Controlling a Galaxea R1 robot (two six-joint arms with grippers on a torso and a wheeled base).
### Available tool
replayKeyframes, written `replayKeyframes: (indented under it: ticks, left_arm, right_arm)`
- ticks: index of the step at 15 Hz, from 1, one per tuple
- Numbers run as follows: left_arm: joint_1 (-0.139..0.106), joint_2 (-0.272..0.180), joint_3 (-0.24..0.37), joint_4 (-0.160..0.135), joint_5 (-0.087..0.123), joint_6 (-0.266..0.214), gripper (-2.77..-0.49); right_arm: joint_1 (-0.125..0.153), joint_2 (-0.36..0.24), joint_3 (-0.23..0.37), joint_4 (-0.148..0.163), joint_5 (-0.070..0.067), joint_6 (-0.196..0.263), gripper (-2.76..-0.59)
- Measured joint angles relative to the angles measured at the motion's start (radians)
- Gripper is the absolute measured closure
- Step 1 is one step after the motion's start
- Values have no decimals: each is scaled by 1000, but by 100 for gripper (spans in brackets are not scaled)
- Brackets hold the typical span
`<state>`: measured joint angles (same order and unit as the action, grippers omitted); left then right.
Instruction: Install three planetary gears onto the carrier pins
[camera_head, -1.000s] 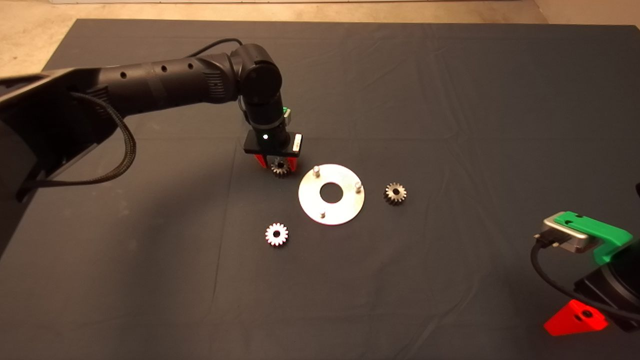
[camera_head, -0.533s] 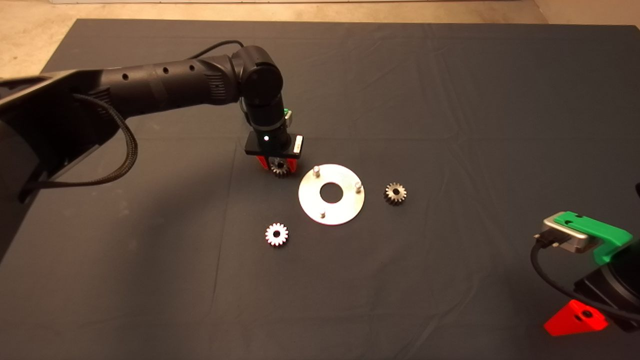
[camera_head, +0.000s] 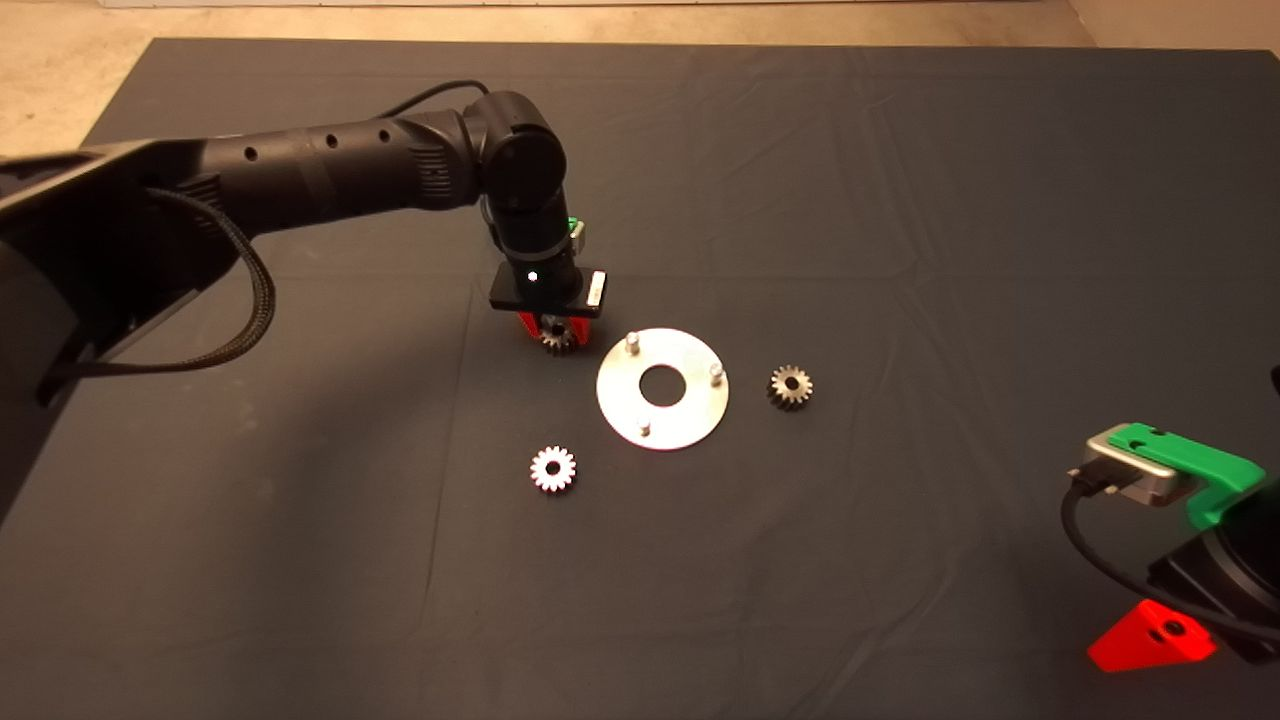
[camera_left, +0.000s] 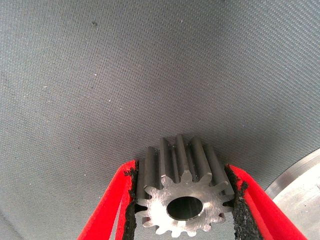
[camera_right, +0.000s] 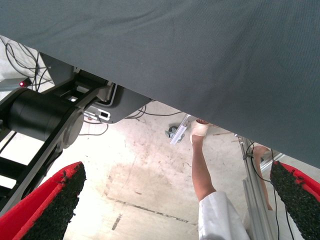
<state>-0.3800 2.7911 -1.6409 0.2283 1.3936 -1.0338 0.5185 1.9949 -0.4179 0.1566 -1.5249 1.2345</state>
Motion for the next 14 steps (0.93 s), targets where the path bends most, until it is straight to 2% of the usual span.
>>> replayKeyframes:
  ticks: [4,6,7,8,10,11,14]
  left_arm:
    - [0,-1,0,-1,1,0,-102]
    - [-1,-1,0,-19,2,0,-102]
    - [0,-1,0,-41,12,0,-102]
    - [0,2,0,-55,31,0,-102]
    - [-3,10,-2,-68,84,0,-102]
    - [-9,17,-2,-70,97,0,-102]
    - [-43,29,-2,-72,97,0,-102]
  right_arm:
    - [0,0,0,0,0,0,-275]
    - [0,0,0,0,0,0,-275]
    - [0,0,0,0,0,0,-275]
    - [0,0,0,0,0,0,-275]
    - [0,0,0,0,0,0,-275]
    - [0,0,0,0,0,0,-275]
    - [0,0,0,0,0,0,-275]
